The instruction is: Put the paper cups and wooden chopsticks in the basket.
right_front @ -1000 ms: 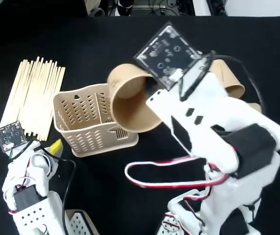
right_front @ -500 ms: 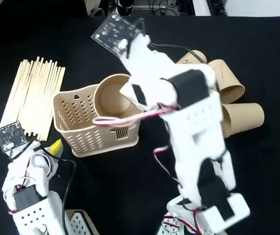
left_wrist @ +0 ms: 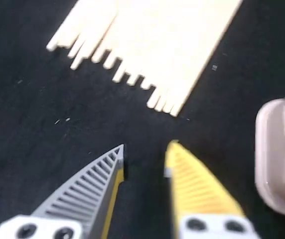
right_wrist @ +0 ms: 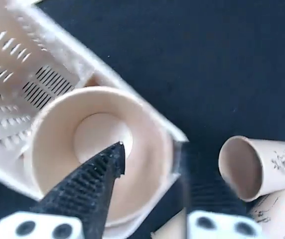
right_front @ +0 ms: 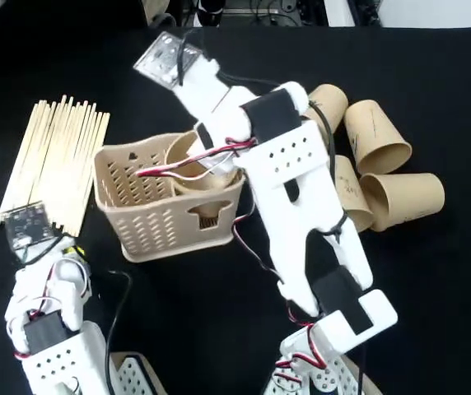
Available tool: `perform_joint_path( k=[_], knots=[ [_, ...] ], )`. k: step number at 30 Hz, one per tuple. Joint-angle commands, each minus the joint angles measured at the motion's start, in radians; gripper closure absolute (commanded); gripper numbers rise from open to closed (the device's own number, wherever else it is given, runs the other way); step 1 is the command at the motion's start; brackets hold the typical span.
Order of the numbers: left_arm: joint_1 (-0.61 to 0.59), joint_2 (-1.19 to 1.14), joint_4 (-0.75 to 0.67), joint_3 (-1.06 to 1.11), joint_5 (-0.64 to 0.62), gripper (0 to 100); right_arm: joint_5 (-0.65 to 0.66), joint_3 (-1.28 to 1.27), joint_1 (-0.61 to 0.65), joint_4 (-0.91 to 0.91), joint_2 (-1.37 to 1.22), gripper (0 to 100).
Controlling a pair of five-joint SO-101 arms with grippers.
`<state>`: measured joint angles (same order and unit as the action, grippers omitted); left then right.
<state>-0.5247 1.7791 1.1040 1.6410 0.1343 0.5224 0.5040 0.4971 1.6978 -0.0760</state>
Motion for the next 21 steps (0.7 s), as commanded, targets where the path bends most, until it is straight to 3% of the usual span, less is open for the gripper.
perform_joint_path(
  k=[1, 11, 17, 21],
  knots=[
    [0.044, 0.009, -0.014, -0.004, 0.052, 98, 0.025, 0.016, 0.020, 0.002, 0.064, 64.3],
    [0.045, 0.009, 0.020, -0.012, 0.069, 97, 0.025, -0.002, -0.002, 0.063, 0.380, 72.3],
    [0.045, 0.009, 0.014, -0.005, 0.071, 97, 0.046, -0.147, -0.218, 0.057, 0.585, 72.7],
    [0.054, 0.009, 0.014, -0.001, 0.071, 97, 0.247, -0.375, -0.365, 0.046, 0.685, 72.7]
  ],
)
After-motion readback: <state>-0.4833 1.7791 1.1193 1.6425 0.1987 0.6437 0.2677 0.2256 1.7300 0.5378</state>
